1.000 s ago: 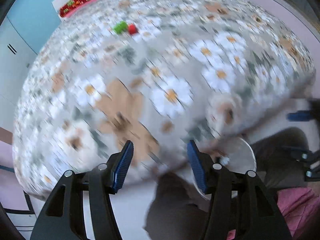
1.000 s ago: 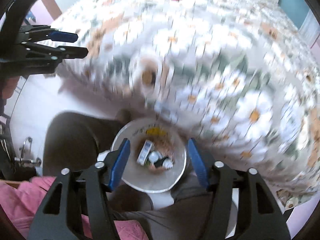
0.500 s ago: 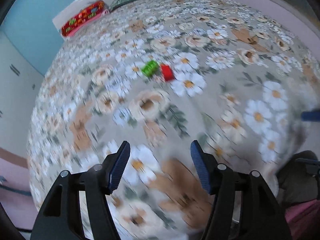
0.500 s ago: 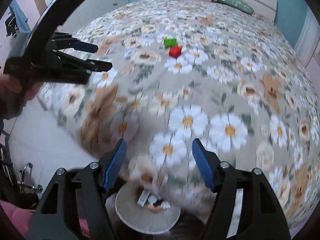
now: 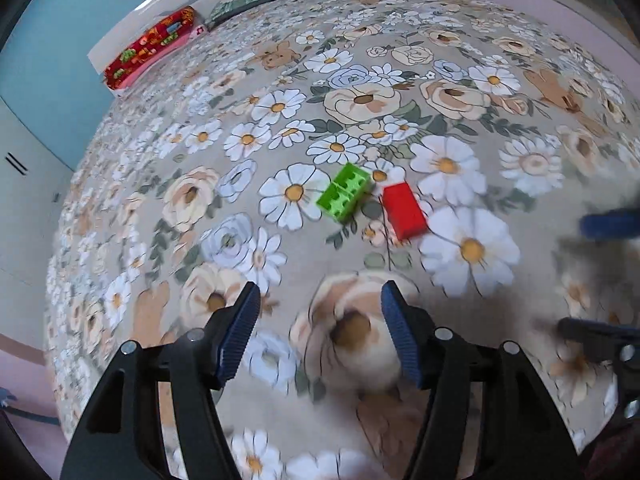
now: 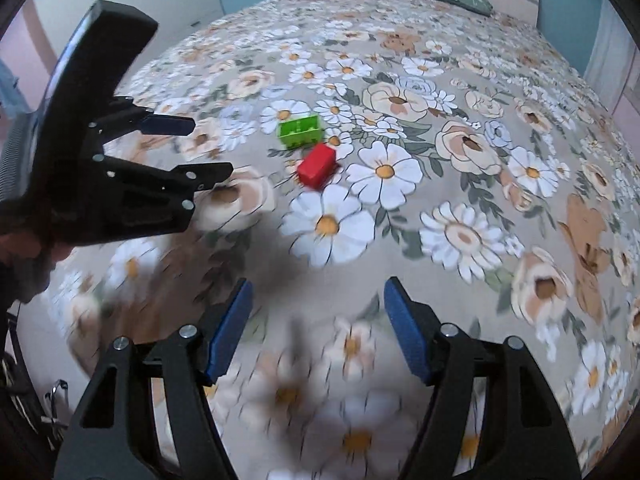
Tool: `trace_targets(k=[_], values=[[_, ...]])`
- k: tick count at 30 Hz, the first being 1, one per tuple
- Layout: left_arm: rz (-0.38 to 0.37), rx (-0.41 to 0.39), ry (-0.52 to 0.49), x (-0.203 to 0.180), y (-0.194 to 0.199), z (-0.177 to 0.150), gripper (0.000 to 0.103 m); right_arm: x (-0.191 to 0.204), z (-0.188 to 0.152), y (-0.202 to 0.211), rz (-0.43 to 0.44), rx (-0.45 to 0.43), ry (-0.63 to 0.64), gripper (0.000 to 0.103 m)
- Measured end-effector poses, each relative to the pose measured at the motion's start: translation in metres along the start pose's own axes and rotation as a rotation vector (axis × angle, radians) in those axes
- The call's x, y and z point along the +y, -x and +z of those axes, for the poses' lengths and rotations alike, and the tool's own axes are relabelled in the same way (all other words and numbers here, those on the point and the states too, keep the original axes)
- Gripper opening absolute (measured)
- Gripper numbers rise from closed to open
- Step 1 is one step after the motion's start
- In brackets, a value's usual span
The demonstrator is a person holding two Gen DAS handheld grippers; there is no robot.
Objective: Collect trash
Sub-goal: 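Move both open tools back toward the red and green blocks on the bed, then grasp the green block with the left tool while the right tool grasps the red block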
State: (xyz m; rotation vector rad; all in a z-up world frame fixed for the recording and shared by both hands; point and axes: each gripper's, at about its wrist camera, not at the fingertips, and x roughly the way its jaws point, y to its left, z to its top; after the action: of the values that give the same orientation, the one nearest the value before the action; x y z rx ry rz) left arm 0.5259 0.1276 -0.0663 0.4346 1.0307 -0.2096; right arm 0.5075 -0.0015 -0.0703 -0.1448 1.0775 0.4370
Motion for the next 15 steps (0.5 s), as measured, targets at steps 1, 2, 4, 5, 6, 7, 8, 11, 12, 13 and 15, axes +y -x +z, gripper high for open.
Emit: trace_targets(k=[1, 2, 4, 5, 6, 7, 8, 11, 12, 13, 15], values=[[-0.01, -0.006, -0.002, 0.001, -0.007, 0.004, 0.065, -0.001, 0.006, -0.009, 0.0, 0.004, -0.005, 0.068], [-0.023, -0.016, -0.008, 0.002, -0.012, 0.006, 0.065, -0.001, 0.01, -0.017, 0.001, 0.004, -0.008, 0.068], [-0.04, -0.033, -0.024, 0.001, -0.019, 0.011, 0.065, -0.001, 0.02, -0.033, 0.009, -0.002, -0.021, 0.068], [-0.048, -0.036, -0.03, 0.001, -0.023, 0.013, 0.065, -0.001, 0.023, -0.039, 0.01, -0.004, -0.028, 0.068], [-0.057, -0.035, -0.032, 0.001, -0.027, 0.015, 0.065, -0.001, 0.027, -0.046, 0.005, -0.007, -0.038, 0.068], [-0.061, -0.03, -0.028, 0.003, -0.033, 0.018, 0.065, -0.001, 0.03, -0.053, 0.005, -0.012, -0.049, 0.068], [-0.065, -0.025, -0.018, 0.005, -0.039, 0.021, 0.065, -0.001, 0.032, -0.059, 0.004, -0.019, -0.058, 0.068], [-0.088, -0.026, 0.005, 0.01, -0.052, 0.028, 0.065, -0.001, 0.038, -0.072, -0.004, -0.037, -0.068, 0.068], [-0.093, -0.03, 0.008, 0.01, -0.054, 0.029, 0.065, -0.002, 0.041, -0.075, -0.002, -0.048, -0.073, 0.068], [-0.097, -0.036, 0.011, 0.011, -0.057, 0.031, 0.065, -0.002, 0.044, -0.079, -0.001, -0.06, -0.076, 0.068], [-0.108, -0.041, 0.017, 0.011, -0.062, 0.034, 0.063, -0.004, 0.049, -0.083, 0.003, -0.079, -0.086, 0.068]])
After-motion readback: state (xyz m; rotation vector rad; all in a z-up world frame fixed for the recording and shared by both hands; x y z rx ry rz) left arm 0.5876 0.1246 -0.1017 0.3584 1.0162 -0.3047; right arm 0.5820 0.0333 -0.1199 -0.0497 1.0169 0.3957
